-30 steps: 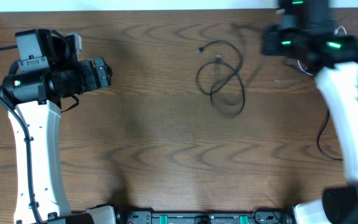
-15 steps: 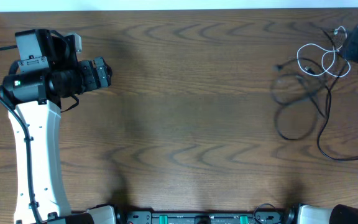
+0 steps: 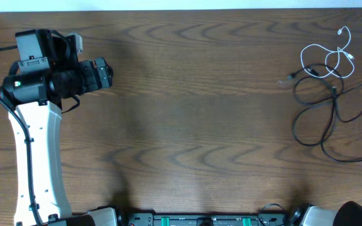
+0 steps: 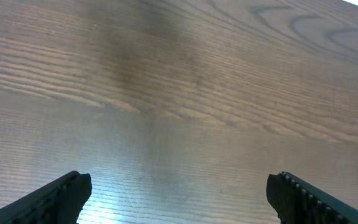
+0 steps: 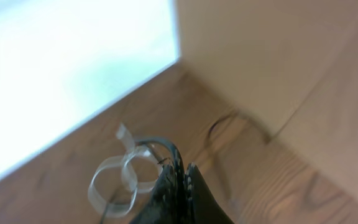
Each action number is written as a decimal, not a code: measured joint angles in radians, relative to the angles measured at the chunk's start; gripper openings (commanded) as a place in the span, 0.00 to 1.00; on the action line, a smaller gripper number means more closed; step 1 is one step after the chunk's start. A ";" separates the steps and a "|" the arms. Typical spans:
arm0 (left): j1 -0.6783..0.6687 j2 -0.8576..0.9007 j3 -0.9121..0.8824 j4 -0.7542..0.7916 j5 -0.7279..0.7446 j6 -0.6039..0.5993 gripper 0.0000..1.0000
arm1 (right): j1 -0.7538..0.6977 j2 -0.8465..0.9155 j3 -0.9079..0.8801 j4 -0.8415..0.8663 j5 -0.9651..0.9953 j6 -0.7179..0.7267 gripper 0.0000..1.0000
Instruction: Untangle cables
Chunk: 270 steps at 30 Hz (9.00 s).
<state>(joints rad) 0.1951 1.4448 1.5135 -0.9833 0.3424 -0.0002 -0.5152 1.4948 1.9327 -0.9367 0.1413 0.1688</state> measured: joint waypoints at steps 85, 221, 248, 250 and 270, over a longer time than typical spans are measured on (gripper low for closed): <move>0.000 0.000 0.000 0.003 0.000 -0.001 0.98 | 0.454 -0.186 0.021 -0.525 -0.449 -0.212 0.99; -0.175 -0.605 -0.644 0.623 -0.037 0.037 0.98 | 0.480 -1.483 -1.926 0.880 -0.311 -0.203 0.99; -0.194 -1.344 -1.506 1.075 -0.040 0.081 0.98 | 0.480 -1.483 -1.926 0.880 -0.308 -0.203 0.99; -0.201 -1.375 -1.508 1.062 -0.049 0.084 0.98 | 0.480 -1.483 -1.926 0.880 -0.308 -0.203 0.99; -0.229 -1.434 -1.501 0.981 -0.124 0.087 0.98 | 0.480 -1.483 -1.926 0.880 -0.308 -0.203 0.99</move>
<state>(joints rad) -0.0341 0.0109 0.0128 -0.0025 0.2188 0.0872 -0.0349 0.0116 0.0071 -0.0566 -0.1665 -0.0338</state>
